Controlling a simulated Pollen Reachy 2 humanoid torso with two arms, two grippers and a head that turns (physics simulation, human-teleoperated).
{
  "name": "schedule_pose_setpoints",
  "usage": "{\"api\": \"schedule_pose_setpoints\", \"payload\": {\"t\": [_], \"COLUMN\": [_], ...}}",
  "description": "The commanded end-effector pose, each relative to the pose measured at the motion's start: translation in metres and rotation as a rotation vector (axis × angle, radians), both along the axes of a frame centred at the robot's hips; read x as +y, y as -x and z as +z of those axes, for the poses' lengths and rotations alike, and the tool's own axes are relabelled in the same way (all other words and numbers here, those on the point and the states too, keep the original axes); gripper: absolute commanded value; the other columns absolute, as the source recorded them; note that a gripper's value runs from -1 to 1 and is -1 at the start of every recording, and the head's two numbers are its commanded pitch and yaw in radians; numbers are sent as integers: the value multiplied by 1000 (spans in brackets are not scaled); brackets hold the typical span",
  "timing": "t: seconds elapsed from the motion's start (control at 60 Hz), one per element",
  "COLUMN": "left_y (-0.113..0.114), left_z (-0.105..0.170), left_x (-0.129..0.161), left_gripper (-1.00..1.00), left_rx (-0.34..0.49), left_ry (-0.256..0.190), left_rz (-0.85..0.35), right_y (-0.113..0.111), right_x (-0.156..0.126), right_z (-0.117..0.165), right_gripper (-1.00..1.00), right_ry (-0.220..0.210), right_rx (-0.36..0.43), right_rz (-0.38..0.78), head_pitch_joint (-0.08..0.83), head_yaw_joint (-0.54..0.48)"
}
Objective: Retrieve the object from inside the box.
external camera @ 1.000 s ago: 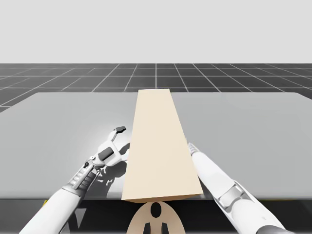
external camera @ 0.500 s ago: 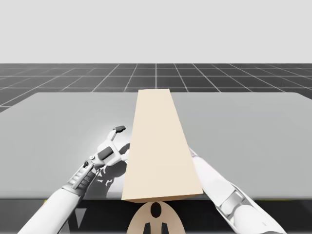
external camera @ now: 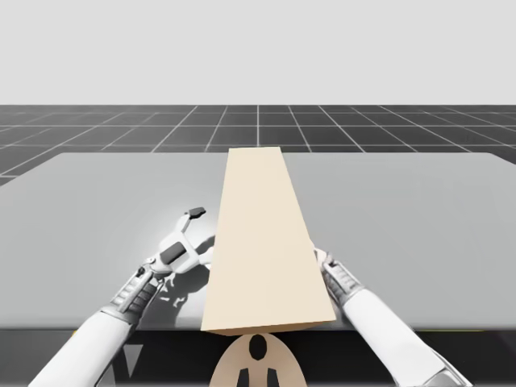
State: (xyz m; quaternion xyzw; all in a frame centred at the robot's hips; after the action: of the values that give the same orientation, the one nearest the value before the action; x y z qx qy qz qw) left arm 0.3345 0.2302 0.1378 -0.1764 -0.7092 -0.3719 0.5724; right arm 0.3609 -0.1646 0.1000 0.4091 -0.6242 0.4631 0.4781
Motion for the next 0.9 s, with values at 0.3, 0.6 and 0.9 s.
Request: {"api": "schedule_pose_setpoints", "payload": {"t": [0.3,0.6,0.9], "left_y": [0,-2,-4], "left_z": [-2,0,0], "left_x": [-2,2,5], "left_gripper": [-1000,-1000,-1000], "left_rx": [10,6,7], "left_ry": [9,21,25], "left_rz": [-3,10,19], "right_y": [42,61,42], "right_x": [-136,-196,-234], "right_z": [18,41,102], "right_gripper": [1000,1000,1000], "right_ry": [-171,-149,-113], "right_rx": [-107,-181,-303], "right_rz": [-132,-256,-334], "head_pitch_joint": [71,59,55], "head_yaw_joint": [-26,-20,-19]}}
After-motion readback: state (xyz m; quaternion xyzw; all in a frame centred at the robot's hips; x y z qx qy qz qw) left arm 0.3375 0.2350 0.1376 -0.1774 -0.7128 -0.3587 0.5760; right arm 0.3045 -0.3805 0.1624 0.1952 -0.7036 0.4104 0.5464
